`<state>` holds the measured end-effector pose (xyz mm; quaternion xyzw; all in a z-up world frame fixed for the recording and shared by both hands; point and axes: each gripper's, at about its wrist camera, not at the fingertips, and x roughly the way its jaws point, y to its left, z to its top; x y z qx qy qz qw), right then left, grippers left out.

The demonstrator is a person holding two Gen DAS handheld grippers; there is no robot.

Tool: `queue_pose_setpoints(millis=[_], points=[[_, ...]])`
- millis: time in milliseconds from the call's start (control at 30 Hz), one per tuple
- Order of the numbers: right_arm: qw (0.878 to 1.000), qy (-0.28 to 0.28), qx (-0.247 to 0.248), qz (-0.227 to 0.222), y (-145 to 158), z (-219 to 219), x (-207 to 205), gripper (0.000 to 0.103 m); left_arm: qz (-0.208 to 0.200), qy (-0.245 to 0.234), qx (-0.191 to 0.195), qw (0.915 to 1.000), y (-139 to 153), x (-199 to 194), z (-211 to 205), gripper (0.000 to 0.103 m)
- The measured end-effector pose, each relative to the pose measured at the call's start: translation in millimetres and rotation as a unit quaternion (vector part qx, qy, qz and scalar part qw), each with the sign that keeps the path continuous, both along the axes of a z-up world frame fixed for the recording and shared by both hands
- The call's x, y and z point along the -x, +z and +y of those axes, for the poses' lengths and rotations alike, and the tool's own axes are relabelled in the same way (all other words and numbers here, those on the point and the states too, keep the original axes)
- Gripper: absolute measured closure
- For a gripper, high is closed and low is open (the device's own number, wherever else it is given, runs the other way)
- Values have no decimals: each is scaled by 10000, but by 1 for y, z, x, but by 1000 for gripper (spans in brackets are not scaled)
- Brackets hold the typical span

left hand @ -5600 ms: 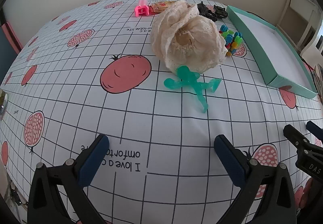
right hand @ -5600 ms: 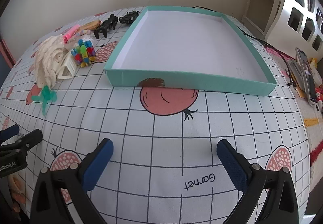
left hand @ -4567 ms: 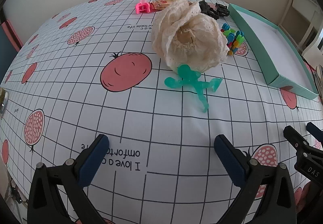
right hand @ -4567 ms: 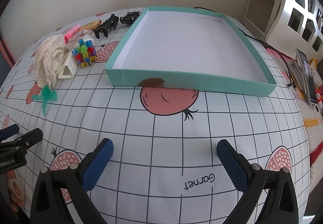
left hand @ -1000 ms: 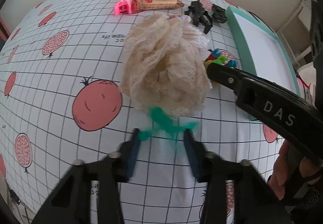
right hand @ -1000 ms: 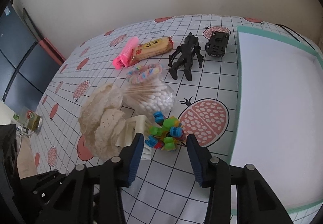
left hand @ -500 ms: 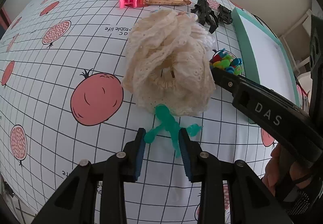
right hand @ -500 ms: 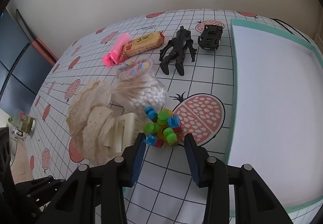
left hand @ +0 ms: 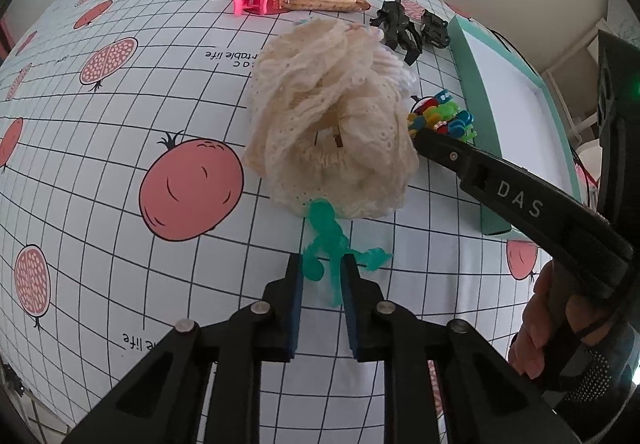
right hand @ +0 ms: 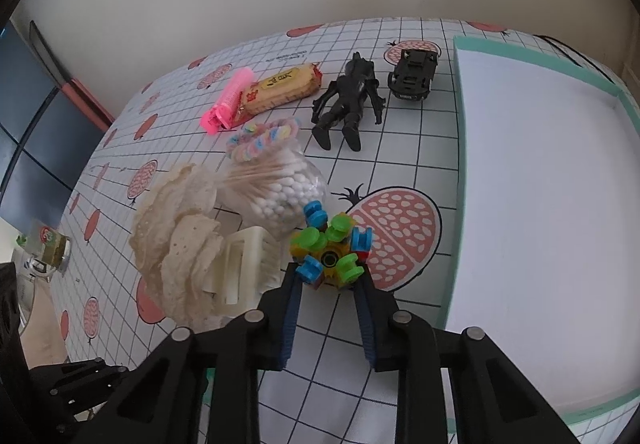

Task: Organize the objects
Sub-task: 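Grasp the green figure with the left gripper while the right gripper lifts the blocks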

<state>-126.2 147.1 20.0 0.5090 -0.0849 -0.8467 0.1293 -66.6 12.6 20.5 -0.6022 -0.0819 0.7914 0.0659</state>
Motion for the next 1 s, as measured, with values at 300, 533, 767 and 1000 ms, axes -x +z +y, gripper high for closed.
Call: queue_pose_setpoints(millis=[300, 533, 767, 1000], points=[[10000, 55, -7, -54, -2, -2, 1, 75, -61, 94, -280, 9995, 1, 0, -11, 86], [10000, 69, -15, -68, -2, -3, -1, 75, -150, 314, -642, 9973, 5, -12, -33, 83], [9999, 81, -14, -74, -2, -3, -2, 75, -262, 547, -1084, 9923, -3, -6, -36, 83], [9999, 87, -6, -85, -2, -2, -3, 75, -454, 829, -1566, 9831, -11, -5, -41, 83]])
